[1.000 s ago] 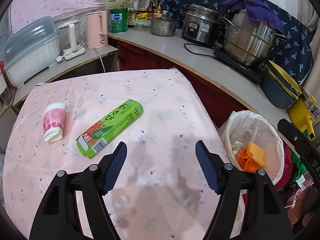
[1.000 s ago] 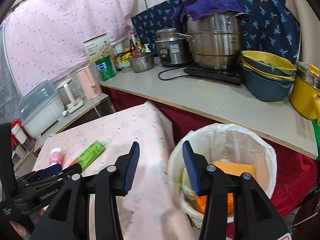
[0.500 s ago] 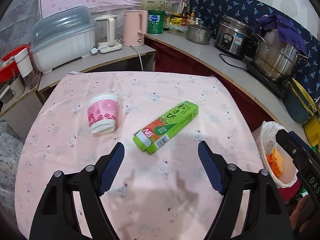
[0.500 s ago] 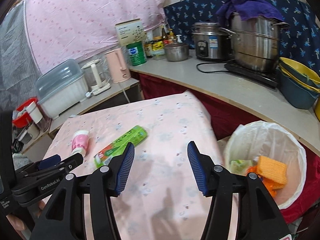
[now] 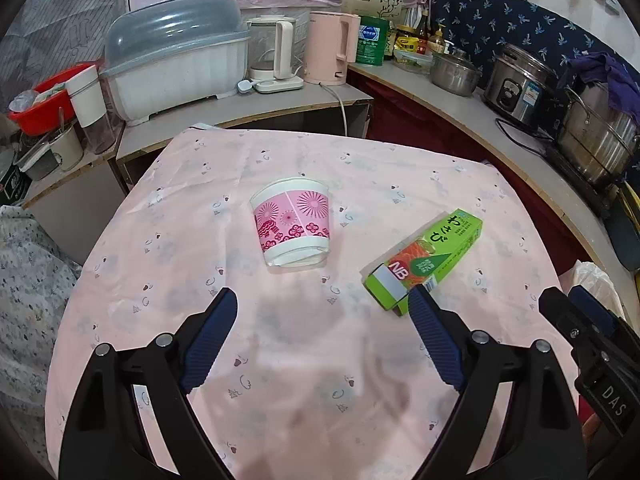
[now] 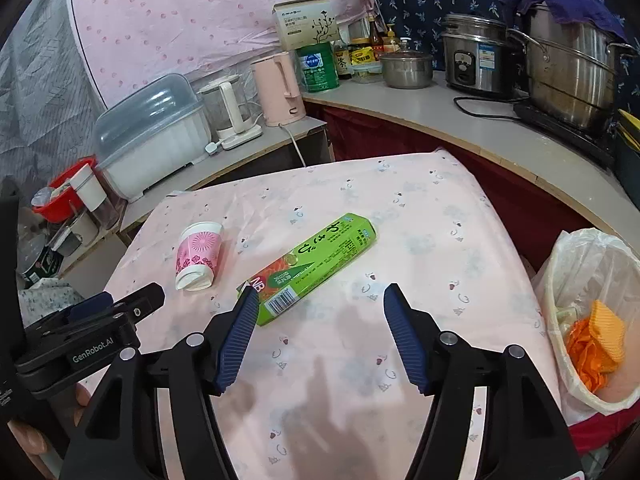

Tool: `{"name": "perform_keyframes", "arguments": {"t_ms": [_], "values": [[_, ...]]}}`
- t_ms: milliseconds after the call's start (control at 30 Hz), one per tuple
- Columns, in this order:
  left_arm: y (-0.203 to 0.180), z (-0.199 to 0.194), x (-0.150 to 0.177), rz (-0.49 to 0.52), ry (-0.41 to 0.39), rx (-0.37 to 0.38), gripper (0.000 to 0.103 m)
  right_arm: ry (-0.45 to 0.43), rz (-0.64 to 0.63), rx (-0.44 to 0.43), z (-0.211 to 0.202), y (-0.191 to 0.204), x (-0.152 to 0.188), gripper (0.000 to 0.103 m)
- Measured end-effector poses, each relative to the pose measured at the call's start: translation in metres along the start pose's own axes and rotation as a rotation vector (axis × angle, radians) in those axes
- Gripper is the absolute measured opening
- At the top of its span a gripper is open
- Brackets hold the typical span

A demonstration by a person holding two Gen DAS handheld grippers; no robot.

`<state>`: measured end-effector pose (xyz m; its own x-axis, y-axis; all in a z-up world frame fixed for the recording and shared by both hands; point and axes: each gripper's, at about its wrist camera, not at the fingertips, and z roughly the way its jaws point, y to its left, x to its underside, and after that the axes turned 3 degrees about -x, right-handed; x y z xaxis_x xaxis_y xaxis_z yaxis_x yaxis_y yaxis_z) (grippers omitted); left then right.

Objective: Collect trash
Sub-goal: 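Move both open grippers back over the pink cup and green box, then grasp the pink paper cup with the left gripper while the right gripper grasps the green wasabi box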

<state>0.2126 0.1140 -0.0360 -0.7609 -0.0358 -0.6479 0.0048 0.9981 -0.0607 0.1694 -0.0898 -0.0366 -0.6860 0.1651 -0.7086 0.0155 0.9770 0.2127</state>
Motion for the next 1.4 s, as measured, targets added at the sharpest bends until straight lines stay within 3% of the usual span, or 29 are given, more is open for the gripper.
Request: {"name": "perform_keyframes", "arguments": {"t_ms": [600,800,900,1000,1133,1233,1267,1400], "values": [[0.028,0.110,-0.037,-0.040,0.119,-0.018,0.088,0.167,0.076,0.000,0.128,0.003,-0.016,0.068],[0.024,0.149,-0.047,-0.045,0.183,-0.002,0.088,0.181,0.104,0.009,0.155,-0.005,-0.025,0.072],[0.019,0.160,-0.049,-0.033,0.184,-0.007,0.086,0.175,0.108,0.009,0.165,-0.005,-0.030,0.073],[0.011,0.162,-0.051,0.005,0.167,-0.014,0.072,0.169,0.095,0.016,0.173,-0.002,-0.034,0.074],[0.004,0.160,-0.052,0.020,0.164,0.013,0.070,0.157,0.051,0.031,0.179,0.007,-0.035,0.074],[0.002,0.157,-0.048,0.023,0.160,0.017,0.070,0.150,0.025,0.034,0.177,0.012,-0.032,0.057],[0.000,0.154,-0.046,0.028,0.160,0.018,0.070,0.151,0.020,0.028,0.176,0.013,-0.031,0.046],[-0.008,0.145,-0.036,0.041,0.164,0.025,0.069,0.152,0.046,-0.007,0.164,0.011,-0.025,0.032]]}}
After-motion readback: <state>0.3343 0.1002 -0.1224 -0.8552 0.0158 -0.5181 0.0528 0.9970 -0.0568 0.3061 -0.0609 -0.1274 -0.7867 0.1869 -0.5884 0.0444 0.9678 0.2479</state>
